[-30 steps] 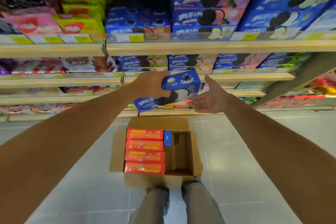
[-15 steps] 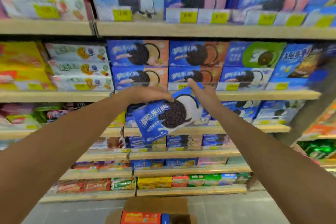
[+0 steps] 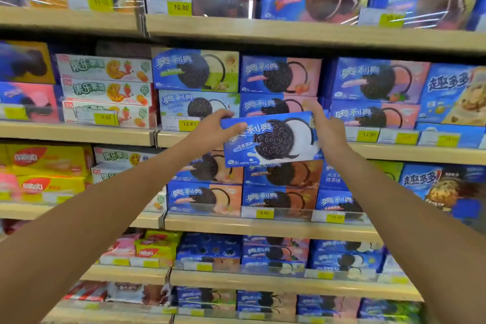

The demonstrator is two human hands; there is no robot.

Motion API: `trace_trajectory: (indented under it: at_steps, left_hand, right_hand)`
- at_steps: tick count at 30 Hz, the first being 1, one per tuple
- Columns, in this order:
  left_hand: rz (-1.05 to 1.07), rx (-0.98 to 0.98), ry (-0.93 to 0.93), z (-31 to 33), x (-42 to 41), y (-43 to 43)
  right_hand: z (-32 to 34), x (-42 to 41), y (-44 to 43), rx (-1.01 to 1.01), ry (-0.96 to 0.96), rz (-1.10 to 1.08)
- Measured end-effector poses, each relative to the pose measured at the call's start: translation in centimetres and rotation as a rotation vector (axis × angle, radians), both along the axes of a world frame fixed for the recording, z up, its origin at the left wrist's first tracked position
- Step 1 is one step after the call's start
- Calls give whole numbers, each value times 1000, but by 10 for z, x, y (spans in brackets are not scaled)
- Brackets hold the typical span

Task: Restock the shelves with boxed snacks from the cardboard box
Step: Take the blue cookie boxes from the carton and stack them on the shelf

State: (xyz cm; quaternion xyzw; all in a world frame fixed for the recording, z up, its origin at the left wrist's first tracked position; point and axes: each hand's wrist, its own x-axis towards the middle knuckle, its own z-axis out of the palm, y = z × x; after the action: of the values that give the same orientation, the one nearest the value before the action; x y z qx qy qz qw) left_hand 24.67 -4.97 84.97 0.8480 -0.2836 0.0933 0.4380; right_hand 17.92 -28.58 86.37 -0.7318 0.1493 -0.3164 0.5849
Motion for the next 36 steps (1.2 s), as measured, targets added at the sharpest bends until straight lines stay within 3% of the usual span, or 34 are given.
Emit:
trace_trajectory:
  at_steps: [4, 9, 14, 19, 26, 31, 36]
  left_hand:
    - [-36, -156, 51, 23, 7, -12]
    - [-116, -192, 52, 40, 21, -23]
    - [-75, -282, -96, 54, 29, -41]
    - [-42, -202, -261, 55, 43, -55]
    - [-94, -125, -218, 46, 53, -57]
    - [-80, -108, -178, 49, 57, -56]
    - [3, -31, -242, 51, 59, -51]
  right_hand:
    - [24, 21, -12, 66, -89, -13]
    - [49, 32, -20, 67, -195, 19]
    - [51, 50, -36, -15, -267, 31]
    - [42, 59, -49, -379, -89, -132]
    - [38, 58, -34, -835, -95, -310]
    - [39, 63, -19, -920, -124, 37]
    - [44, 71, -22, -973, -50, 104]
